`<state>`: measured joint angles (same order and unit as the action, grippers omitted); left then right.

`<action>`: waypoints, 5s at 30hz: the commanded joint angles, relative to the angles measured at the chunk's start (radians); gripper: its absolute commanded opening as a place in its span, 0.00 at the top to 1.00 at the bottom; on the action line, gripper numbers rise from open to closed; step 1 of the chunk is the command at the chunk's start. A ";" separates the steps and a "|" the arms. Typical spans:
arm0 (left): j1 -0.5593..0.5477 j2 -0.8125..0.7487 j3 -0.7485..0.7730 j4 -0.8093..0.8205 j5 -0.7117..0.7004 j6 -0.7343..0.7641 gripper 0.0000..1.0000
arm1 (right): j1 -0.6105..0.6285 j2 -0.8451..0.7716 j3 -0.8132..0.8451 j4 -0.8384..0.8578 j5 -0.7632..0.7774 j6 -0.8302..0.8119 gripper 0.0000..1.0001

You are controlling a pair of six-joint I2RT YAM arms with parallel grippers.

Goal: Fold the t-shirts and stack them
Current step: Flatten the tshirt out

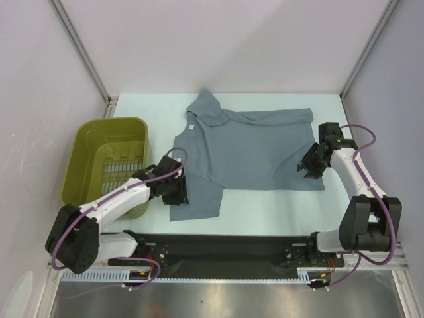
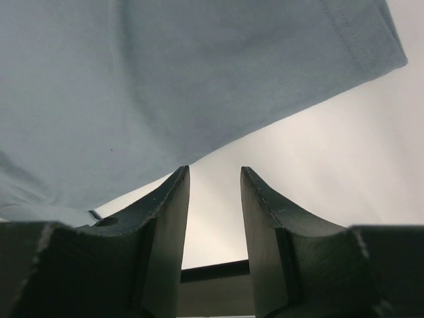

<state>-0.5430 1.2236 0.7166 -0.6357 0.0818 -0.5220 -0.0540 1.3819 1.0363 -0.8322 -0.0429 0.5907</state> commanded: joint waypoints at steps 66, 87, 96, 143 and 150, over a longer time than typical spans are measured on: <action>-0.066 -0.164 -0.157 0.044 -0.178 -0.279 1.00 | -0.279 0.232 -0.079 0.191 0.112 -0.028 0.57; -0.064 -0.254 0.454 -0.073 -0.244 0.054 1.00 | -0.176 0.053 0.194 -0.011 0.178 0.003 1.00; -0.058 -0.197 0.981 -0.102 -0.375 0.172 1.00 | -0.103 -0.127 0.510 -0.116 0.228 -0.015 1.00; 0.261 1.223 1.725 0.479 0.240 0.229 1.00 | -0.033 0.308 0.140 1.021 0.538 -0.304 1.00; 0.299 1.257 1.632 0.685 0.324 0.088 1.00 | -0.102 0.506 0.345 0.923 0.491 -0.272 1.00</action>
<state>-0.2474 2.5286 2.3184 -0.1322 0.3260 -0.3431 -0.1135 1.8679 1.2530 0.0696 0.4545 0.2913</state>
